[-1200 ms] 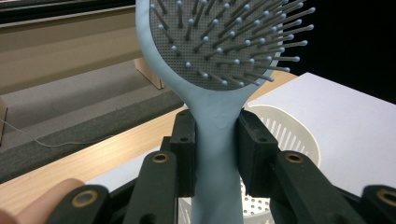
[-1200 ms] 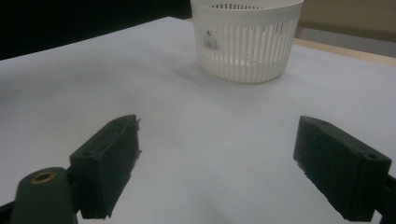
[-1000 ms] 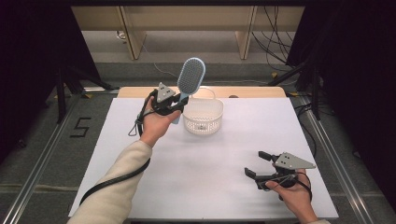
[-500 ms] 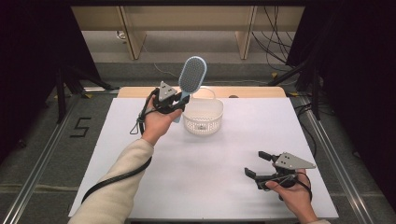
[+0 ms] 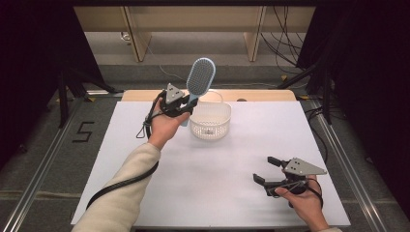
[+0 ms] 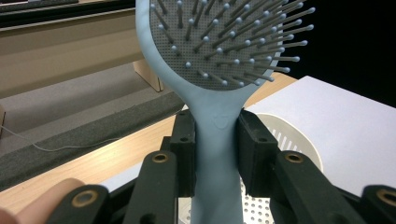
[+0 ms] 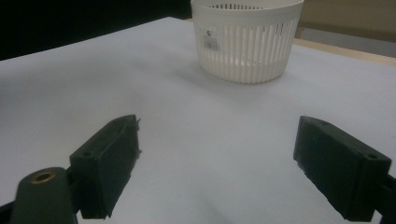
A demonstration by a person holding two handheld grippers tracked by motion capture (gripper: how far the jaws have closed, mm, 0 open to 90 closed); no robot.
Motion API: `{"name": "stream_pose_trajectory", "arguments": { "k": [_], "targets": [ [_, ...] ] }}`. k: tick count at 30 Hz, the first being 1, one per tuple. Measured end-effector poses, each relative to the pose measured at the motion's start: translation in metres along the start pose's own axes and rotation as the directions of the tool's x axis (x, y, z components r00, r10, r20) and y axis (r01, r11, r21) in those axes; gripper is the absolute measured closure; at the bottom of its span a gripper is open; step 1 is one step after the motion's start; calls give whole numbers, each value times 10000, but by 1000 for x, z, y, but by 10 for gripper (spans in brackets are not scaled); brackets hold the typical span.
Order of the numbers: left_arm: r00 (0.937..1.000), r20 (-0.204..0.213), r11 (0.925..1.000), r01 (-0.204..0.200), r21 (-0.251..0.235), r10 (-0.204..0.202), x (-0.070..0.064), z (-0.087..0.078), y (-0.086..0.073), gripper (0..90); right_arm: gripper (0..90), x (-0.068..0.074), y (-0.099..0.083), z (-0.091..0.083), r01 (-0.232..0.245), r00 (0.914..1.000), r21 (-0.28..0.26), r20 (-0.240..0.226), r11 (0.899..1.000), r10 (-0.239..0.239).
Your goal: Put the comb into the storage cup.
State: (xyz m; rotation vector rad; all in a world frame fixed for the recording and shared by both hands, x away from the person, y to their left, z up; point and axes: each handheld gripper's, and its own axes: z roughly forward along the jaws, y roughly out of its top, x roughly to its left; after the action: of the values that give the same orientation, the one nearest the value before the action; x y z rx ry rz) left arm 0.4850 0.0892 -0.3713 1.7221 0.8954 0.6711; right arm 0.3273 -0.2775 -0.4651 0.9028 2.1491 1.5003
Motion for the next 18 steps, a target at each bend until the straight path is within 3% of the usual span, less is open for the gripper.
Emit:
{"name": "stream_pose_trajectory", "arguments": {
  "k": [18],
  "targets": [
    [10000, 88, 10000, -28, -1, 28, -4, 8, 4, 698, 152, 0, 0, 0, 10, 10000, -17, -3, 10000, -10]
  ]
}}
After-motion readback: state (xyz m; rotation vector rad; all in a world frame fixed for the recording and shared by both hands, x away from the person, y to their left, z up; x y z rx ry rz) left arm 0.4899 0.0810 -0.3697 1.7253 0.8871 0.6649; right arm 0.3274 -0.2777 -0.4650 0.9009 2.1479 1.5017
